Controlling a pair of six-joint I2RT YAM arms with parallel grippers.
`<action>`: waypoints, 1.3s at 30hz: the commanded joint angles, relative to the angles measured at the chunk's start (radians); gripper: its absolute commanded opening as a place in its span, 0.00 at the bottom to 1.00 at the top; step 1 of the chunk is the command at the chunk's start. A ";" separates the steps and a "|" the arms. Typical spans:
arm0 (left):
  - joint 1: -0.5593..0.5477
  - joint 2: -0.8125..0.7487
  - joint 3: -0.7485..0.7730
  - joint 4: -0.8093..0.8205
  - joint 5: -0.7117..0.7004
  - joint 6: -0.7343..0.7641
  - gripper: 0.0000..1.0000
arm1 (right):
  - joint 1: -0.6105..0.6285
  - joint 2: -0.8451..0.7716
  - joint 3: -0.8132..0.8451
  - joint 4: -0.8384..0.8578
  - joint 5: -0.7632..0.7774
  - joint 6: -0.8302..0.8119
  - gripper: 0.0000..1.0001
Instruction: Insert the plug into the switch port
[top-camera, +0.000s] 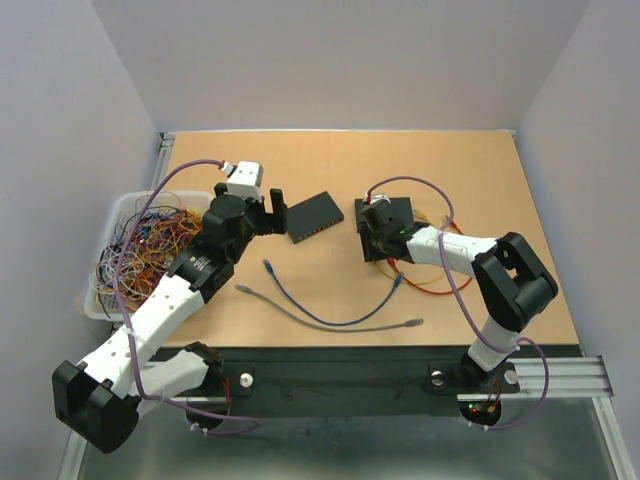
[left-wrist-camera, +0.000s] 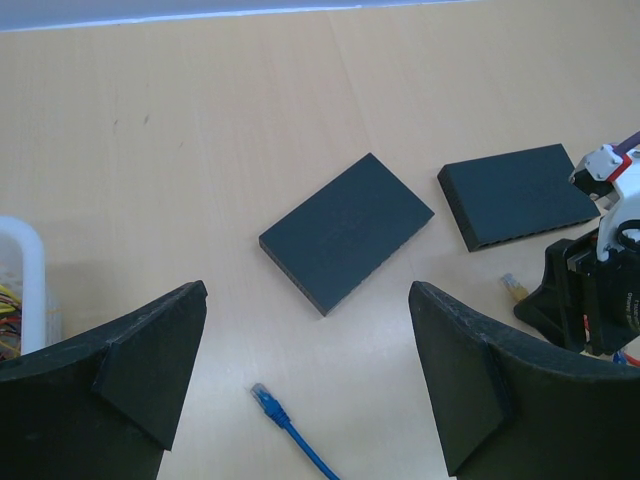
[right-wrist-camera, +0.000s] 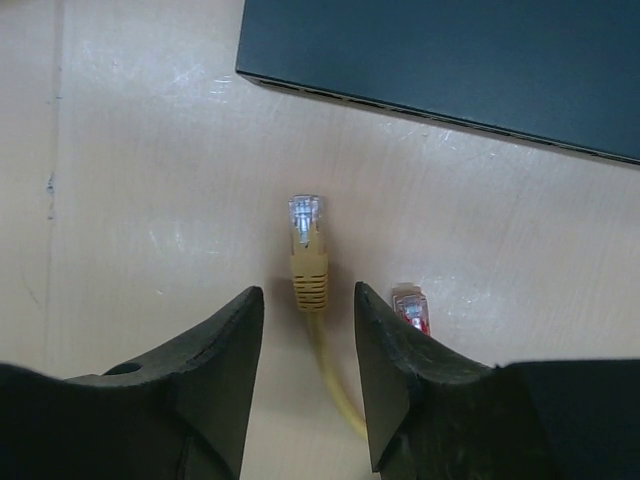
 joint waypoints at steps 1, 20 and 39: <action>-0.001 -0.005 0.035 0.027 0.008 0.000 0.93 | 0.004 0.008 0.040 0.014 0.067 -0.025 0.46; -0.001 0.008 0.038 0.023 0.006 0.000 0.93 | 0.030 0.054 0.031 0.015 0.075 -0.015 0.21; -0.001 0.059 0.046 0.021 -0.029 0.002 0.93 | 0.078 -0.088 -0.065 0.070 0.051 -0.010 0.00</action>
